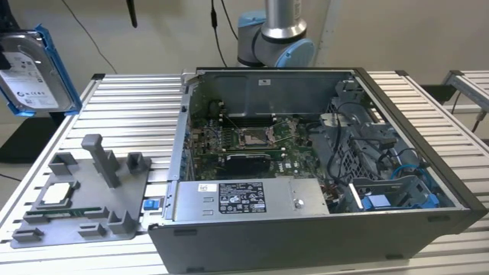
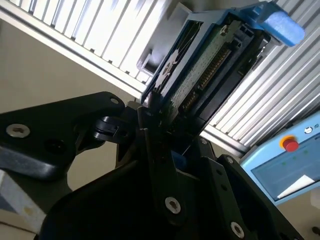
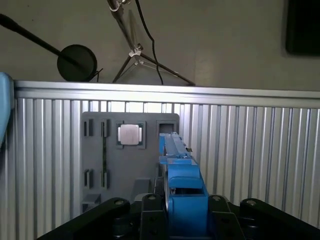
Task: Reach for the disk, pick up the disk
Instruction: 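Pick up the disk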
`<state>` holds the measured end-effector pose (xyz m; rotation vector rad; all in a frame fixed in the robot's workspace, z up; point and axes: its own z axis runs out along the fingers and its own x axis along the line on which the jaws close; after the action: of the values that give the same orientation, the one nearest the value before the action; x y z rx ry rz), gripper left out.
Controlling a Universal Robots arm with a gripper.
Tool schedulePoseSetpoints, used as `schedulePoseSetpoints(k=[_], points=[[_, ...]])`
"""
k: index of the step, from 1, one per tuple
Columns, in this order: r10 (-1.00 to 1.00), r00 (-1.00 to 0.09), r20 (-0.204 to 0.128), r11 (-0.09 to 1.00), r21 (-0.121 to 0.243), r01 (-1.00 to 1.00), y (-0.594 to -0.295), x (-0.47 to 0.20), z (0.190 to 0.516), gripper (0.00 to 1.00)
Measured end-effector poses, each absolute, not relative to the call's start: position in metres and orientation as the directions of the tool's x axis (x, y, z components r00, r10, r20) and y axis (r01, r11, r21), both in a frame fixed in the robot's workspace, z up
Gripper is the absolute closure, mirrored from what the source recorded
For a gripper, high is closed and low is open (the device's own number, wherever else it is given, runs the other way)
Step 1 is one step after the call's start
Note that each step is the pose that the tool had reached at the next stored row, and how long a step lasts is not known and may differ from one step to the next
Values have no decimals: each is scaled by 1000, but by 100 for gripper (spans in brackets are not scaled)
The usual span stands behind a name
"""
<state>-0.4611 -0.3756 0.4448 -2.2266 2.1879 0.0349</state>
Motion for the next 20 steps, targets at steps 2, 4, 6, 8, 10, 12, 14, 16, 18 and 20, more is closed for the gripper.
schedulePoseSetpoints(k=[2,4,6,8,10,12,14,16,18,20], points=[[-999,18,-30,-18,2,-1000,-376,-461,449,100],[-999,18,-30,-18,2,-1000,-376,-461,452,100],[-999,18,-30,-18,2,-1000,-376,-461,456,100],[-999,19,-30,-19,1,-1000,-376,-461,459,100],[-999,20,-30,-20,1,-1000,-376,-461,462,100],[-999,21,-30,-21,0,-1000,-376,-461,464,100],[-999,21,-30,-21,-4,-1000,-376,-461,465,100],[-999,21,-30,-21,-9,-1000,-376,-461,467,100],[-999,21,-29,-21,-12,-1000,-376,-461,469,100],[-999,21,-29,-21,-13,-1000,-376,-461,472,100]])
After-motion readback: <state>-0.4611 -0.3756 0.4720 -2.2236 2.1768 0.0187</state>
